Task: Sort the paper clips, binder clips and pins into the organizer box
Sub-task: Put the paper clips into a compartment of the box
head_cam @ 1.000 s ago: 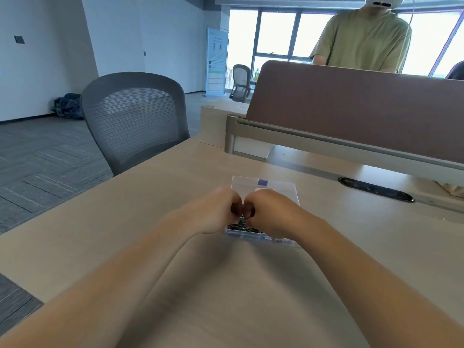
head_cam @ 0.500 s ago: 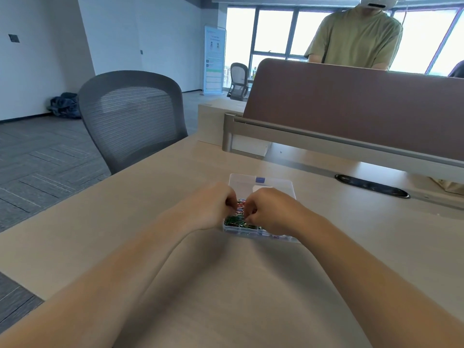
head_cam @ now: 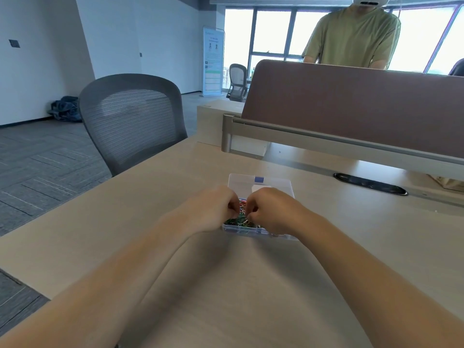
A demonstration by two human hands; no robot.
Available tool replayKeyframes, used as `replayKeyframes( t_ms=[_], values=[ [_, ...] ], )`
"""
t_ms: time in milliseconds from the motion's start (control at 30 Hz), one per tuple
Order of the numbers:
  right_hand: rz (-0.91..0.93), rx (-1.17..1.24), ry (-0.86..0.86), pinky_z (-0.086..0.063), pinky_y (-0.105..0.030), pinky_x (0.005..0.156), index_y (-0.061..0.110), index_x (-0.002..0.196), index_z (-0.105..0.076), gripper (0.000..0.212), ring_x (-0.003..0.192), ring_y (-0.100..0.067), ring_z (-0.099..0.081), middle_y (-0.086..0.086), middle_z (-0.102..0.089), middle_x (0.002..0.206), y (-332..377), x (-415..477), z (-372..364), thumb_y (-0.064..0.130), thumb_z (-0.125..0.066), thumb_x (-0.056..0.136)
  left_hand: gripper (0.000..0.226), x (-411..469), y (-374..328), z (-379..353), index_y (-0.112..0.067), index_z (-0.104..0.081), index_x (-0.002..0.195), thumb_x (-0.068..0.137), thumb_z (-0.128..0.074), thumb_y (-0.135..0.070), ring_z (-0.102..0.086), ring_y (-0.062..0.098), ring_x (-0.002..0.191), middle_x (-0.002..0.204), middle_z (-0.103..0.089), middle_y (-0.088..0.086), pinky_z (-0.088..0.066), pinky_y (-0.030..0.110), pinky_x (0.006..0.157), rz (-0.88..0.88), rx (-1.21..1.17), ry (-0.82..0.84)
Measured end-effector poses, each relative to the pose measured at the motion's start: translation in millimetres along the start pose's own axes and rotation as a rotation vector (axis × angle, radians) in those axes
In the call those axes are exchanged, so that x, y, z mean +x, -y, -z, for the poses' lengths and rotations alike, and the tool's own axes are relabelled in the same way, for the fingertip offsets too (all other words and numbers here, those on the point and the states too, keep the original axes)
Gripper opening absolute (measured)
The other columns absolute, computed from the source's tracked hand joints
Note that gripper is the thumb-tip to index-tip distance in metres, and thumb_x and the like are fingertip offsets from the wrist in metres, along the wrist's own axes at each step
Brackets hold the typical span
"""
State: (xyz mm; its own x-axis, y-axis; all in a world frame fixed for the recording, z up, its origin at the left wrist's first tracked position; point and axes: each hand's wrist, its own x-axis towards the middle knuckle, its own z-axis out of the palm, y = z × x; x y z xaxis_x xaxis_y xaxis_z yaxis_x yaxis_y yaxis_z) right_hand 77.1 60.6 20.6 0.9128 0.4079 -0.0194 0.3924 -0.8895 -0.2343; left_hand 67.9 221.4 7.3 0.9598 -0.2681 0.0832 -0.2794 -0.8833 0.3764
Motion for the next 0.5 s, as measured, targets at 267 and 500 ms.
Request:
replayKeyframes(
  t_ms=[267, 500],
  values=[
    [-0.01, 0.026, 0.024, -0.04, -0.029, 0.057, 0.019, 0.072, -0.065, 0.015, 0.076, -0.028, -0.062, -0.009, -0.066, 0.077, -0.3, -3.3, -5.7, 0.013, -0.058, 0.083, 0.015, -3.0, -3.7, -0.6, -0.023, -0.075, 0.088, 0.086, -0.061, -0.021, -0.056, 0.016, 0.065, 0.074, -0.065, -0.001, -0.036, 0.023, 0.052, -0.017, 0.008, 0.07],
    [0.023, 0.077, -0.013, -0.045, -0.031, 0.06, 0.02, 0.079, -0.07, 0.017, 0.073, -0.024, -0.059, -0.003, -0.065, 0.079, -1.8, -3.8, -6.8, 0.014, -0.055, 0.084, 0.004, -1.1, -2.7, -1.1, -0.016, -0.066, 0.079, 0.081, -0.064, -0.017, -0.06, 0.024, 0.071, 0.077, -0.066, 0.005, -0.039, 0.028, 0.055, 0.014, 0.031, 0.065]
  ],
)
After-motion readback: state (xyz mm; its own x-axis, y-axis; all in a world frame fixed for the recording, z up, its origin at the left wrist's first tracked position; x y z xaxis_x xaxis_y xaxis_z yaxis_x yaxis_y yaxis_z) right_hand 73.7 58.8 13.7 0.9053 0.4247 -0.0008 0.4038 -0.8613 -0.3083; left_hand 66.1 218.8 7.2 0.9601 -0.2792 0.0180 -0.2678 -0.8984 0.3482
